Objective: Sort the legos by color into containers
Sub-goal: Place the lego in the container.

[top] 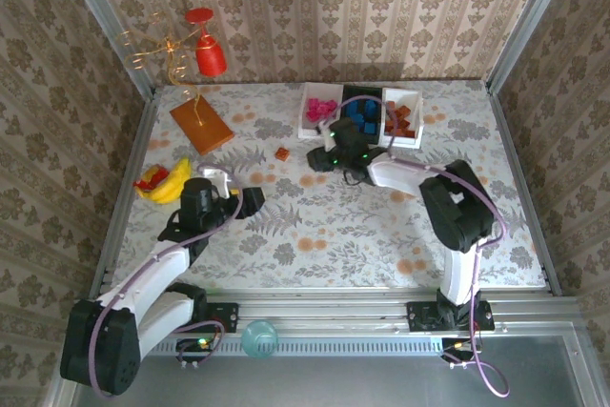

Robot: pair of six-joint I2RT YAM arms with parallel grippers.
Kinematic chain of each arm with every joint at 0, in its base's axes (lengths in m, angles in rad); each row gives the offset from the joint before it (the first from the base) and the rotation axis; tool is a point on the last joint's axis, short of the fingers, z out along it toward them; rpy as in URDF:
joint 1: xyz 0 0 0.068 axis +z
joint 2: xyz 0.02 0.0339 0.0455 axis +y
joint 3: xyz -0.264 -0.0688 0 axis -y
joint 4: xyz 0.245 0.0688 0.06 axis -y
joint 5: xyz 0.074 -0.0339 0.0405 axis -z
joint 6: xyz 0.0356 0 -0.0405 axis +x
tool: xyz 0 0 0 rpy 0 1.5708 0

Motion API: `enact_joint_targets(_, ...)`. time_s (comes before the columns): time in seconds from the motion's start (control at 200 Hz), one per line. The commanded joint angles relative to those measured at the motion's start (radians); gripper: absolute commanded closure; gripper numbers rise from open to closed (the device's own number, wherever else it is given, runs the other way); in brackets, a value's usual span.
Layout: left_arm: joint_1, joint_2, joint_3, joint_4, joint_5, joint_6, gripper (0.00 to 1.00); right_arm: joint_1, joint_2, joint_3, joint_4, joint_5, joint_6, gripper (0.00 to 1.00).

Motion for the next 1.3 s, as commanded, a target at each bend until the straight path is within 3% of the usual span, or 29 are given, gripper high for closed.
enact_joint_targets(0.0,-0.079,0.034,0.068,0.083,-0.035,-0.019,0.21,-0.077,-0.055,-0.010,0.026,-0.034,0.073,0.52)
enact_joint_targets(0.135,-0.181,0.138,0.169,0.119,-0.044,0.027,0.21,-0.179,-0.028,0.035,0.015,-0.021,0.114,0.52)
enact_joint_targets(0.375,-0.301,0.283,0.321,0.134,-0.065,0.112,0.22,-0.281,0.168,0.275,-0.093,0.069,0.133,0.51)
enact_joint_targets(0.585,-0.330,0.294,0.336,0.134,-0.091,0.115,0.22,-0.287,0.321,0.527,-0.206,0.059,0.118,0.47)
enact_joint_targets(0.76,-0.329,0.243,0.290,0.115,-0.141,0.125,0.21,-0.288,0.303,0.581,-0.219,0.066,0.109,0.35)
enact_joint_targets(0.895,-0.286,0.178,0.228,0.082,-0.170,0.120,0.20,-0.280,0.210,0.481,-0.161,0.062,0.105,0.26)
enact_joint_targets(1.07,-0.142,0.035,0.131,-0.027,-0.173,0.082,0.20,-0.234,0.028,0.242,-0.054,0.020,0.093,0.20)
enact_joint_targets(1.295,0.059,-0.131,0.030,-0.175,-0.124,0.075,0.19,0.002,-0.133,-0.016,0.024,-0.011,0.001,0.17)
